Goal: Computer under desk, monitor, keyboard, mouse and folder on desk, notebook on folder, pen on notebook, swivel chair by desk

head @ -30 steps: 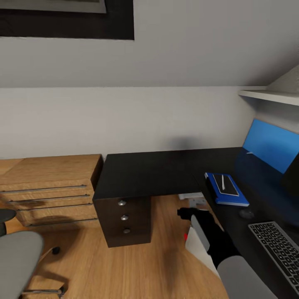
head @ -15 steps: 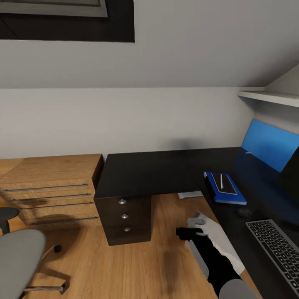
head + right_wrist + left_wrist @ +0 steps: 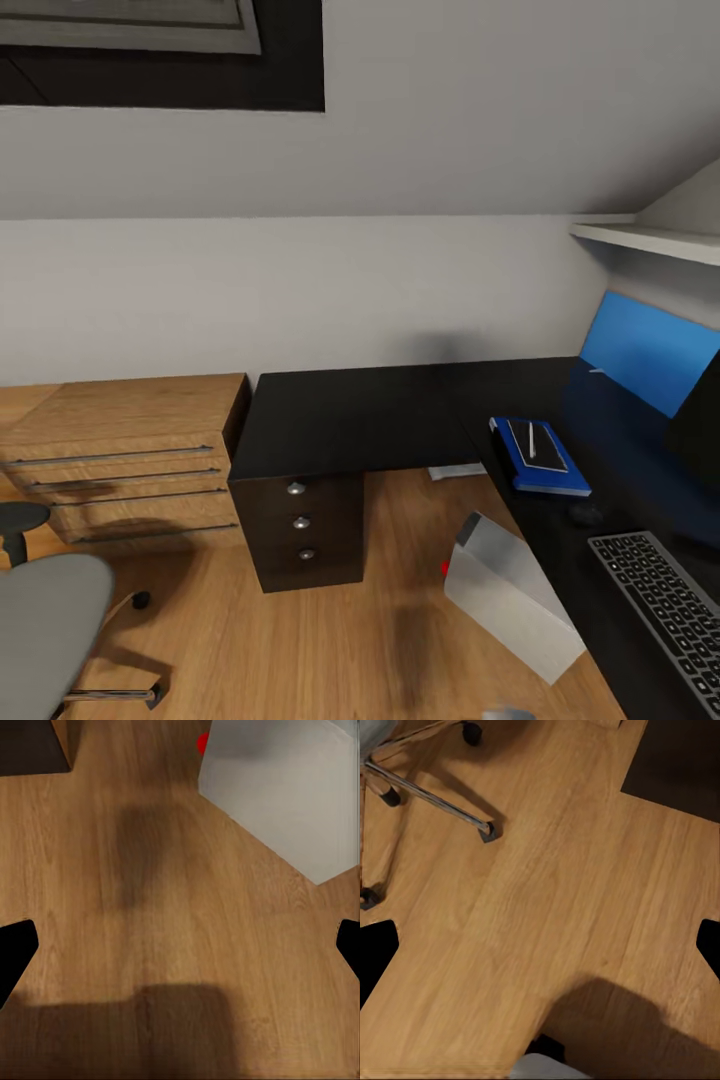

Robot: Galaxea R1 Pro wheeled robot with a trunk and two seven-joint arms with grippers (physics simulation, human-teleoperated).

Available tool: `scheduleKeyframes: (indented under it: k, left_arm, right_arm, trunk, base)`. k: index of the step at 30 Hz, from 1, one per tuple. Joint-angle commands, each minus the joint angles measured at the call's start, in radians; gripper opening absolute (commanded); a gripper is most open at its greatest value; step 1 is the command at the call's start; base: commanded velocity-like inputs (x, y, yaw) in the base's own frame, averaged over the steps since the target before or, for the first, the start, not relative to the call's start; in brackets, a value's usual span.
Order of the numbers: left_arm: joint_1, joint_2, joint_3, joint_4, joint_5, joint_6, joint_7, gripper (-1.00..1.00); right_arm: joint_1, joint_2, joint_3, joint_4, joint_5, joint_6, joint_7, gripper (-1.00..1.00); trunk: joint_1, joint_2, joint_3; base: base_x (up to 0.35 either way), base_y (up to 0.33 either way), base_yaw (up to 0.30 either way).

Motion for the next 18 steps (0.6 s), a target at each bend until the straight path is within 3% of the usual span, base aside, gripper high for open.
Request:
scheduleKeyframes:
  k: [1,5,6,11,15,18]
  left_arm:
    - [0.000,0.001,-0.002,0.008,0.010,-0.003,0.003,1.00]
    - [0.000,0.003,-0.004,0.070,0.009,-0.005,0.003,1.00]
    - [0.001,0.005,-0.005,0.118,0.008,-0.007,0.002,1.00]
    - [0.000,0.007,-0.007,0.183,0.006,-0.010,0.002,1.00]
    - [0.001,0.007,-0.008,0.261,-0.013,-0.012,0.002,1.00]
    - [0.001,0.005,-0.008,0.331,-0.051,-0.018,0.001,1.00]
  right_arm:
    - [-0.001,0.000,0.010,0.015,-0.008,-0.024,-0.004,1.00]
    - [0.001,0.003,0.013,0.053,-0.003,-0.091,-0.005,1.00]
    - [0.001,0.003,0.014,0.073,-0.002,-0.113,-0.005,1.00]
    - [0.001,0.003,0.014,0.115,0.000,-0.150,-0.005,1.00]
    - [0.001,0.003,0.013,0.164,0.000,-0.210,-0.006,1.00]
    - [0.001,0.001,0.011,0.210,-0.003,-0.255,-0.007,1.00]
  trunk:
    - [-0.004,0.006,0.002]
    - [-0.019,0.034,0.015]
    - [-0.023,0.041,0.018]
    - [-0.042,0.076,0.034]
    - [-0.057,0.104,0.046]
    - [-0.069,0.125,0.056]
  base:
    - [0.000,0.000,0.000]
    - [0.000,0.000,0.000]
    - [0.000,0.000,0.000]
    - [0.000,0.000,0.000]
    - [0.000,0.000,0.000]
    - [0.000,0.000,0.000]
